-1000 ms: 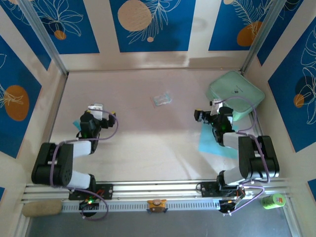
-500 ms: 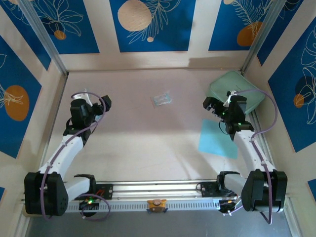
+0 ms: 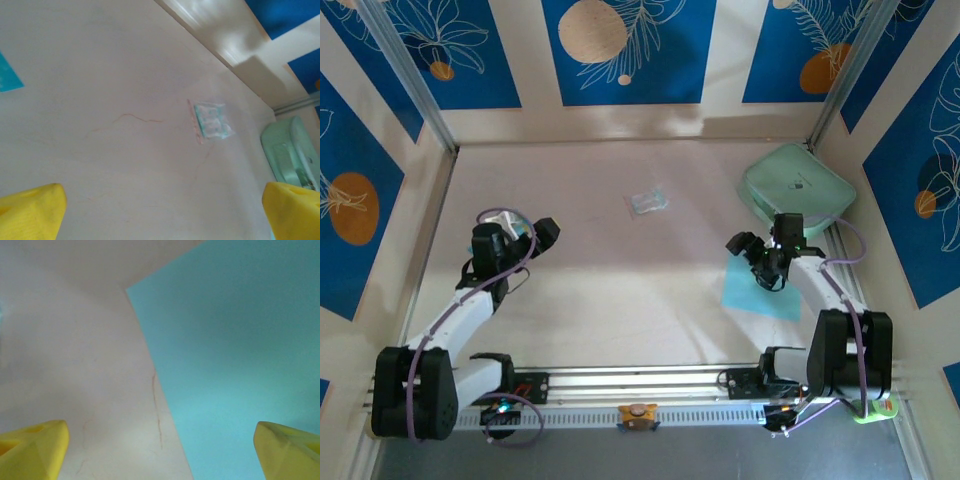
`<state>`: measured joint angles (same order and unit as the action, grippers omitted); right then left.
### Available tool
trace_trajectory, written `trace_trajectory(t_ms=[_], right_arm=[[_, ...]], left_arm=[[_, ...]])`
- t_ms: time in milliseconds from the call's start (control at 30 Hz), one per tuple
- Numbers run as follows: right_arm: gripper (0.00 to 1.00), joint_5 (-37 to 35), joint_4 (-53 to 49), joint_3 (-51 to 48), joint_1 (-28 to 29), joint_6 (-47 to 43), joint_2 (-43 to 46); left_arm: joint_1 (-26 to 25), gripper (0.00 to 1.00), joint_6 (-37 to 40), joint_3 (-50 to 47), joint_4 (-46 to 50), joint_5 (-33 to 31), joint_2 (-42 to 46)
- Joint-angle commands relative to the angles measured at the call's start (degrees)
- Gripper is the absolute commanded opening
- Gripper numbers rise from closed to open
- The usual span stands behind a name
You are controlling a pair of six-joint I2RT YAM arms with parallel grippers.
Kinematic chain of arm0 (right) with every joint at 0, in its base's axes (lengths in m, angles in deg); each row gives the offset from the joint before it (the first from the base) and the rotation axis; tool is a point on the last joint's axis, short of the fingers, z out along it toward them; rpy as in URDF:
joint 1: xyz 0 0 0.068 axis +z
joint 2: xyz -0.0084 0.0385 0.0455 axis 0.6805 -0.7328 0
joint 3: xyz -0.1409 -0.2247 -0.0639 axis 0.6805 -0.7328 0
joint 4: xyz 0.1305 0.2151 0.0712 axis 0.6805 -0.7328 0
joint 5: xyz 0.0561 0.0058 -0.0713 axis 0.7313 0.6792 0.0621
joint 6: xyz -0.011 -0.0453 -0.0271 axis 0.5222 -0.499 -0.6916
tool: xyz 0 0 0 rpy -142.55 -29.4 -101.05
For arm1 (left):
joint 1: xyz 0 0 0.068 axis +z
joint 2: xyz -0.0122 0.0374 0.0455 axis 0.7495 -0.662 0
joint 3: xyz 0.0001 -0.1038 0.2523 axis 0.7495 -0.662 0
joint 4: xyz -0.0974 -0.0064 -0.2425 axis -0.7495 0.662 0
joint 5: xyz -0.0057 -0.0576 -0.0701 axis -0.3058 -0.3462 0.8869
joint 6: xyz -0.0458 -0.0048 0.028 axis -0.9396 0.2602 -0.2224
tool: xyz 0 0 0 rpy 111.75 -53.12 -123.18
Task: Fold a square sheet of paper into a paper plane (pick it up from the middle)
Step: Move the square sheet of paper to the center of the table.
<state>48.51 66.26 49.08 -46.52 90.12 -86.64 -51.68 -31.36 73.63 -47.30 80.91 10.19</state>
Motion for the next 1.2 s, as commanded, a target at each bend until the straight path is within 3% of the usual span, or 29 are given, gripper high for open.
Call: trace_trajectory(t_ms=[0,200,500,667,767,933,1033,1167], right_arm=[[0.95,-1.49,-1.1,-0.4,1.18,2.51,-2.33],[0.95,-1.98,-0.75,0.18,4.26,4.87,-5.96],[0.96,-4.05,1.91,1.89,18.11,15.42,-9.62],[0.95,-4.92,8.83,2.61,28.9,25.91,-11.37],[0.95,-5.23,12.12,4.9,33.69,27.44,-12.09],[0.96,-6.04,8.19,8.99,33.93,20.9,-11.61],[0.98,-7.58,4.21,9.12,31.76,14.54,-10.11],[0.98,-1.89,4.02,6.92,26.12,6.72,-9.28]], left_arm=[[-0.03,1.0,0.21,0.61,0.01,3.82,0.6],[-0.03,1.0,1.55,1.22,2.46,2.51,1.74],[-0.7,1.0,2.66,0.52,6.43,-0.42,3.44],[-8.31,1.0,10.46,3.34,14.54,-4.66,3.28],[-13.32,1.0,12.24,4.13,16.42,-8.52,2.91],[-19.42,1.0,14.13,5.94,17.88,-10.93,0.35],[-19.59,1.0,15.06,5.9,18.1,-12.61,1.13],[-19.52,1.0,17.9,5.5,18.93,-18.07,3.55]])
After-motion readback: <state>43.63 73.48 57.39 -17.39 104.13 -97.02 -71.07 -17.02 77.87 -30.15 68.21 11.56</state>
